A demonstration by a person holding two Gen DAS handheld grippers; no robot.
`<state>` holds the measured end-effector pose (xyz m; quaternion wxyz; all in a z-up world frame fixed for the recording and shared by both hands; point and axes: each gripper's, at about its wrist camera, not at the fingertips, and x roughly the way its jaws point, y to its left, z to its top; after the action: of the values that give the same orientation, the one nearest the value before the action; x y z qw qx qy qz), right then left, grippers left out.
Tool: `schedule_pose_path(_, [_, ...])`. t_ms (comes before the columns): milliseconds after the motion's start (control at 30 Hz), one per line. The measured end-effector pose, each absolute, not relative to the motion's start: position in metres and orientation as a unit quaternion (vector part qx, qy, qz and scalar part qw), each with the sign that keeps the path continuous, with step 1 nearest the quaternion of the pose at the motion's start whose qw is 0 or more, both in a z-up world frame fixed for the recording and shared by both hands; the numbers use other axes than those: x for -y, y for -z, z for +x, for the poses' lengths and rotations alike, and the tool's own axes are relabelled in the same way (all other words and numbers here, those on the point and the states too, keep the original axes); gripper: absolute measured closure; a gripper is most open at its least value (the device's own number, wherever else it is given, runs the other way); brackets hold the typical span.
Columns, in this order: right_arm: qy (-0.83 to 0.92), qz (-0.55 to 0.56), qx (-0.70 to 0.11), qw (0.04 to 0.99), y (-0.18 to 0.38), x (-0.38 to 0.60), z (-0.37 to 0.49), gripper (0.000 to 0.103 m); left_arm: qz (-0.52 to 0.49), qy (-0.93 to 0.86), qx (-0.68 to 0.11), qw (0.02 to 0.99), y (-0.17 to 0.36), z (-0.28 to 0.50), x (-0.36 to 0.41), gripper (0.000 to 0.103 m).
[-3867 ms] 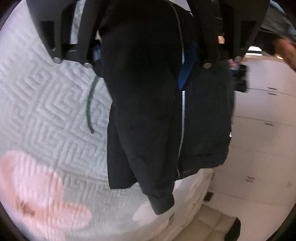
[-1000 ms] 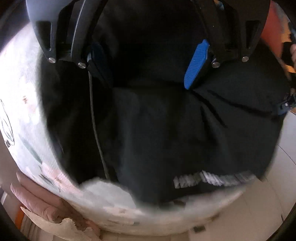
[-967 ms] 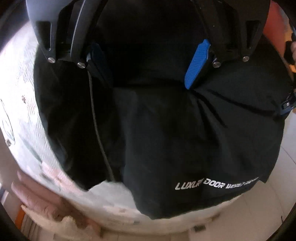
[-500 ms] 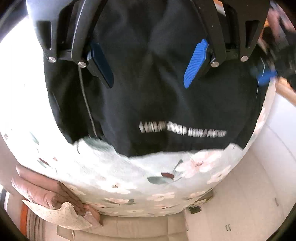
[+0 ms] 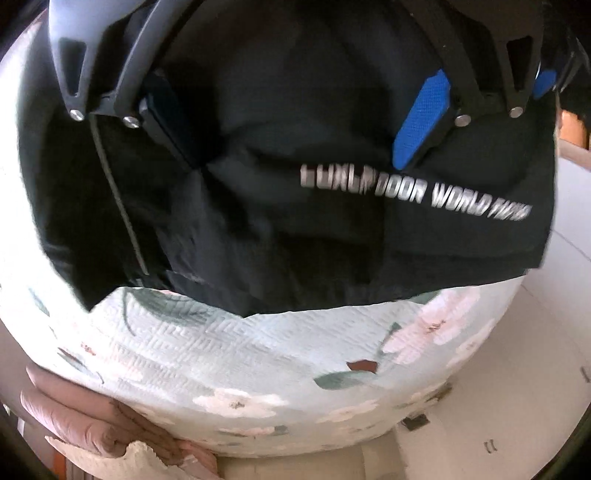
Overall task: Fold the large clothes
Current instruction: 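Lower the folded jacket onto the bed edge and open both grippers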
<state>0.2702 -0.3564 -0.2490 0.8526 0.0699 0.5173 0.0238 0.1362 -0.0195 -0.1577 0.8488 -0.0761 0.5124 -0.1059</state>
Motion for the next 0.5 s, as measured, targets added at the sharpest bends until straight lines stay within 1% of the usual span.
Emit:
schedule_pose_path(33, [-0.030, 0.066, -0.511, 0.856, 0.238, 0.358, 0.257, 0.006, -0.084, 0.102, -0.513, 0.848, 0.156, 0.133, 0.017, 0.020])
schedule_pose_path(100, [-0.036, 0.060, -0.498, 0.865, 0.218, 0.371, 0.224, 0.006, -0.098, 0.087, -0.511, 0.849, 0.144, 0.127, 0.013, 0.020])
schedule_pose_path(200, [-0.021, 0.059, -0.491, 0.869, 0.203, 0.392, 0.174, 0.005, -0.112, 0.094, -0.485, 0.862, 0.128, 0.115, 0.018, 0.020])
schedule_pose_path(267, [-0.011, 0.073, -0.505, 0.860, 0.212, 0.405, 0.153, 0.005, -0.092, 0.086, -0.476, 0.870, 0.125, 0.110, 0.028, 0.020])
schedule_pose_path(300, [-0.004, 0.078, -0.520, 0.851, 0.221, 0.408, 0.146, 0.005, -0.081, 0.080, -0.484, 0.867, 0.130, 0.110, 0.032, 0.020])
schedule_pose_path(333, [0.006, 0.076, -0.541, 0.837, 0.237, 0.409, 0.142, 0.005, -0.064, 0.071, -0.516, 0.851, 0.148, 0.116, 0.039, 0.020])
schedule_pose_path(367, [0.010, 0.059, -0.547, 0.835, 0.248, 0.405, 0.138, 0.004, -0.065, 0.072, -0.535, 0.839, 0.163, 0.120, 0.041, 0.019])
schedule_pose_path(400, [0.014, 0.029, -0.543, 0.839, 0.253, 0.396, 0.135, 0.003, -0.073, 0.074, -0.536, 0.838, 0.169, 0.122, 0.038, 0.018])
schedule_pose_path(433, [0.021, -0.016, -0.539, 0.842, 0.253, 0.383, 0.133, 0.003, -0.087, 0.078, -0.526, 0.842, 0.172, 0.121, 0.034, 0.017])
schedule_pose_path(500, [0.031, -0.037, -0.542, 0.839, 0.251, 0.374, 0.135, 0.002, -0.094, 0.081, -0.527, 0.841, 0.169, 0.118, 0.029, 0.017])
